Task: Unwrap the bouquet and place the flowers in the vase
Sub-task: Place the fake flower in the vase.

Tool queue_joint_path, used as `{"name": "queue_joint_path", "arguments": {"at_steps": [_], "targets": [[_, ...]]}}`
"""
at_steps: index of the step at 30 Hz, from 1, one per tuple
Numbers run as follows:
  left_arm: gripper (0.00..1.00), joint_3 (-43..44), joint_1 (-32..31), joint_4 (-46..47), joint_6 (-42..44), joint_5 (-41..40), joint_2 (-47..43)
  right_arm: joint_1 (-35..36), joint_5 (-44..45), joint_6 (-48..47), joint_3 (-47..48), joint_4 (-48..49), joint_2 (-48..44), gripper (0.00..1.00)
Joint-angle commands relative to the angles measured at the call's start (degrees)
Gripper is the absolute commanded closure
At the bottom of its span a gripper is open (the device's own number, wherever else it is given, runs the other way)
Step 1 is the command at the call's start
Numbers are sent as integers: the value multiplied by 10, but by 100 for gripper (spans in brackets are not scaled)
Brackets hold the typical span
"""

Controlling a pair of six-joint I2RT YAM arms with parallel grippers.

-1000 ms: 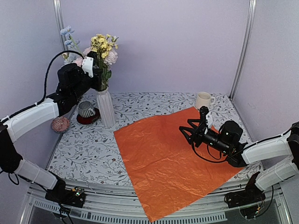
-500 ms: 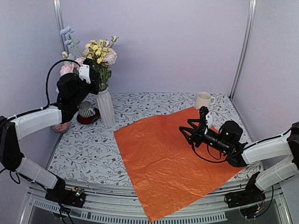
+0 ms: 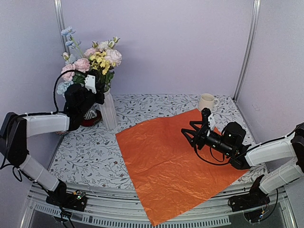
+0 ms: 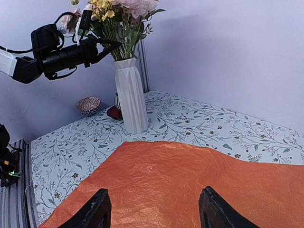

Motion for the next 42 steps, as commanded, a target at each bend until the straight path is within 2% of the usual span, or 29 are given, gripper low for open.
{"name": "queue_joint_path", "arguments": {"at_steps": [1,15,24,42], "targets": [[100,-22,6,22,-18,4,14,-1,-3,1,16,-5,11,35],[99,-23,6,8,-37,-4,46,-1,0,1,19,-11,13,34],[86,-17,7,-12,-44,2,41,-1,-1,1,22,-13,16,34],[70,-55,7,-2,-84,25,25,-1,1,1,25,-17,18,34]]}}
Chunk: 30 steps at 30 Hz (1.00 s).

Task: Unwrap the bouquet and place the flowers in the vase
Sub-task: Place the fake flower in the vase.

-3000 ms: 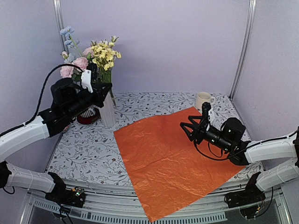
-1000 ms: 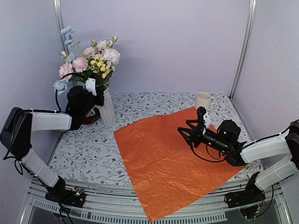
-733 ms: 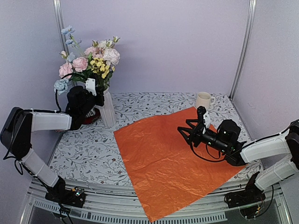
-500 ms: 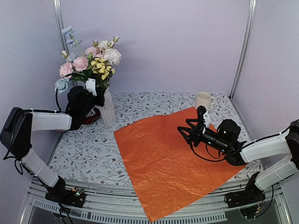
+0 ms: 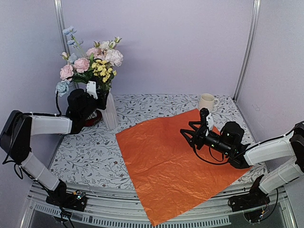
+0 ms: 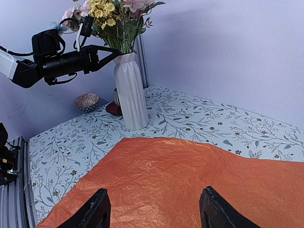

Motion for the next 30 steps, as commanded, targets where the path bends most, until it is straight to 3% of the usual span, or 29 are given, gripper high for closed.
{"name": "queue_joint_path", "arguments": {"at_steps": [1,17,30], "targets": [[70,-29,3,-20,-26,12,-4,-1,2,1,15,-4,8,34],[51,-57,2,-14,-42,30,-17,-1,3,-1,17,-7,8,33],[45,-66,-2,-53,-54,32,-86,-1,2,-1,19,-8,10,33]]}}
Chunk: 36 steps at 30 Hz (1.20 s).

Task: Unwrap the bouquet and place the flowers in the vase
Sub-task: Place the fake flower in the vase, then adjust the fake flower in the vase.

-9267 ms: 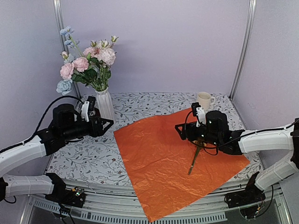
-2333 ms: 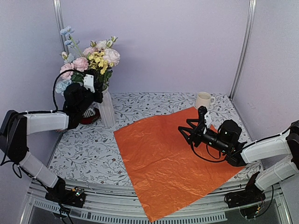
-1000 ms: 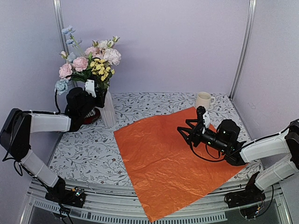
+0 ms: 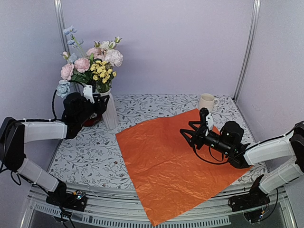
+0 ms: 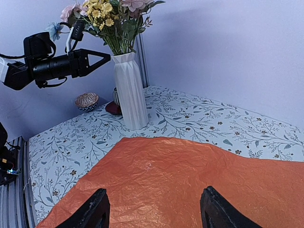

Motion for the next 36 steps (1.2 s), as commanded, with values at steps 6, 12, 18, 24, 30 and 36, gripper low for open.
{"name": "queue_joint_path", "arguments": {"at_steps": [6,12,18,24,30,36], "targets": [[44,-39,-10,-21,-27,17,-64,-1,0,-1,15,-5,8,32],[45,-61,-44,-45,-70,30,-116,-1,1,-2,15,-6,8,32],[46,-16,-89,-136,-102,26,-192,-1,-1,-1,17,-5,10,32],[78,154,-87,-294,-141,33,-176,-1,-5,0,19,-8,12,32],[100,271,-74,-350,-136,58,-117,-1,-5,0,19,-10,11,31],[100,342,-46,-379,-127,68,-49,-1,-5,0,21,-12,11,31]]}}
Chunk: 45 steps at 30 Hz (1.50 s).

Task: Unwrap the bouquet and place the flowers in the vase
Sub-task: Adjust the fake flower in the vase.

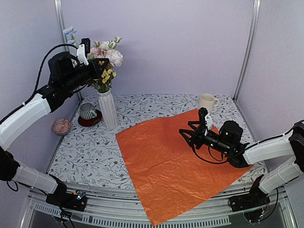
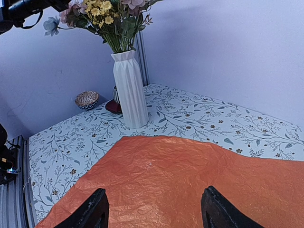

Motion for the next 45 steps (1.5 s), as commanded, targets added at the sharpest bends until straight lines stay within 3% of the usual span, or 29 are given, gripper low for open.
{"name": "queue_joint_path", "arguments": {"at_steps": [1,6,12,22,27,32,37,42,45], "targets": [[100,32,28,-57,9,5,47,-1,-3,0,13,-5,3,31],[100,10,83,-36,-6,23,79,-1,-4,0,14,-6,3,31],[100,-8,106,-24,-9,38,103,-1,-5,1,16,-7,8,31],[100,-30,97,5,-10,101,41,-1,-9,-1,20,-10,12,31],[94,-64,67,10,21,118,-21,-1,-6,-4,17,-9,8,31],[91,-143,46,9,34,104,-113,-1,1,-6,12,-7,1,31],[88,-275,36,31,26,75,-194,-1,31,-6,-7,10,-20,30],[78,-406,35,84,6,54,-242,-1,97,-6,-35,31,-45,29],[63,-437,35,83,-1,13,-261,-1,139,-2,-55,42,-70,29]]}}
